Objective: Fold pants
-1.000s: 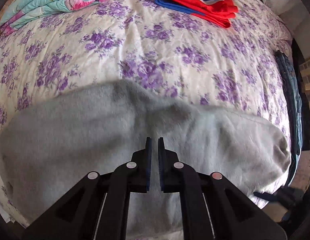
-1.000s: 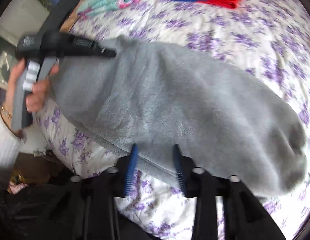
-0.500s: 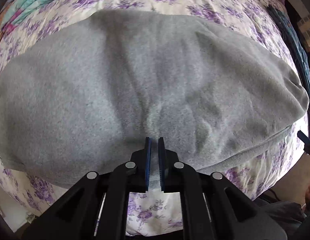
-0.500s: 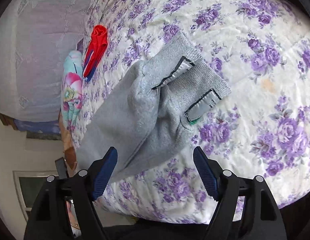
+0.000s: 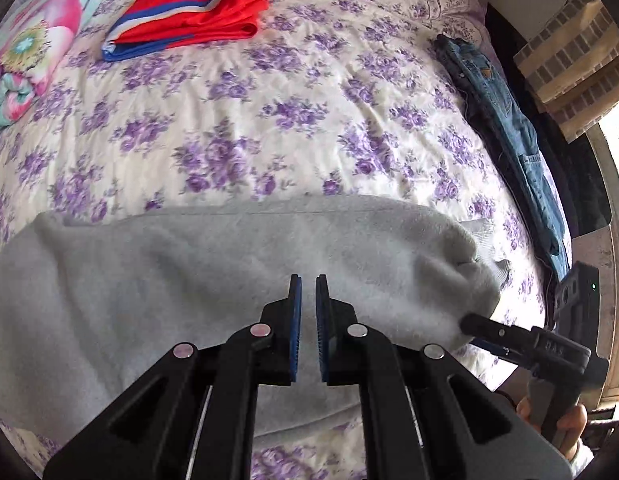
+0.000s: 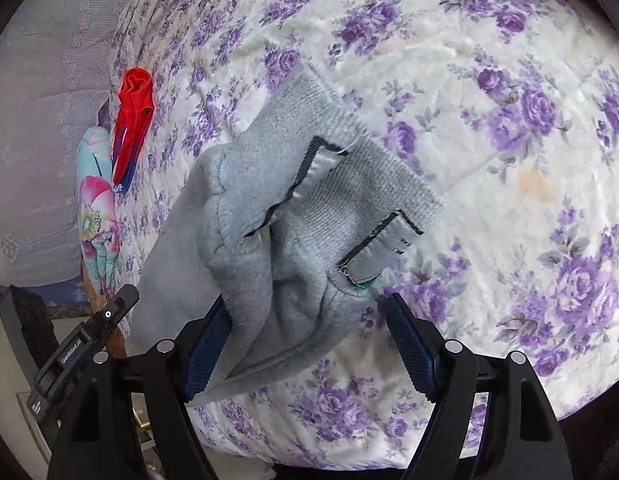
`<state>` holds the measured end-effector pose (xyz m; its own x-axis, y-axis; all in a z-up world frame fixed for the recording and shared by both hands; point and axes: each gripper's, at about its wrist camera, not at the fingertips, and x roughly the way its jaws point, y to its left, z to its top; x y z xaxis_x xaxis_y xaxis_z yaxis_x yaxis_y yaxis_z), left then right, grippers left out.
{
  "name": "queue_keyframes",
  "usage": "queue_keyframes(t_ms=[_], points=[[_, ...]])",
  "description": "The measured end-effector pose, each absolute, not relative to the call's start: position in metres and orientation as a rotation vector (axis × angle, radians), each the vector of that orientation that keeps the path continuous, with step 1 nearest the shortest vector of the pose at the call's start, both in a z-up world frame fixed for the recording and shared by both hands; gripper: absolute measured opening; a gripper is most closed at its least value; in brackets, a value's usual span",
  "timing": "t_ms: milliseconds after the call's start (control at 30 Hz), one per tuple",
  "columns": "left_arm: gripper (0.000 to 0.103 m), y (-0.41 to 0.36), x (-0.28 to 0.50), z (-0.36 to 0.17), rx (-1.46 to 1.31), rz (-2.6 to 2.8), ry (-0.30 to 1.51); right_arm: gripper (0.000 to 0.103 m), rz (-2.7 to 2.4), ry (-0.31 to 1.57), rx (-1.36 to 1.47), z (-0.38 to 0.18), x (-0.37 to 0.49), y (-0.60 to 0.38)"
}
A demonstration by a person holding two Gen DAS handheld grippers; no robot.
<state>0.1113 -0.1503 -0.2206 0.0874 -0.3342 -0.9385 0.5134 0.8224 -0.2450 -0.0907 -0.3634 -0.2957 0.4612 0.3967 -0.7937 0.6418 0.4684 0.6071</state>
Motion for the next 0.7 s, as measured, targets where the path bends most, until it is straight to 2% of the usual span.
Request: queue_keyframes(t_ms=[100,200,333,500,567,600,700], points=[[0.006,-0.178,0.105,-0.253,0.207,-0.641,1.420,0.079,-0.114,1.101,1.269,-0.306,-0.093,-0.372],[0.006,-0.183,0.081,-0.282,0.240,-0.632,1.492,0.079,-0.126,1.107,1.250,-0.308,-0.086,-0.374],[0.004,-0.172,0.047,-0.283,0.211,-0.713,1.513,0.079,-0.139,1.123,1.275,-0.317,-0.081,-0.377],[0.000,-0.157,0.052,-0.295,0.077,-0.712,1.543,0.078,-0.138,1.131,1.244,-0.318,-0.075,-0.373],[0.000,-0.155,0.055,-0.297,0.063,-0.721,1.539,0.055,-0.167,1.127,1.210,-0.317,-0.073,-0.372],[0.000,-0.157,0.053,-0.297,0.080,-0.726,1.524,0.036,-0.171,1.126,1.199,-0.318,-0.073,-0.371],[0.000,-0.163,0.047,-0.295,0.135,-0.724,1.482,0.030,-0.170,1.112,1.170,-0.318,-0.073,-0.369]])
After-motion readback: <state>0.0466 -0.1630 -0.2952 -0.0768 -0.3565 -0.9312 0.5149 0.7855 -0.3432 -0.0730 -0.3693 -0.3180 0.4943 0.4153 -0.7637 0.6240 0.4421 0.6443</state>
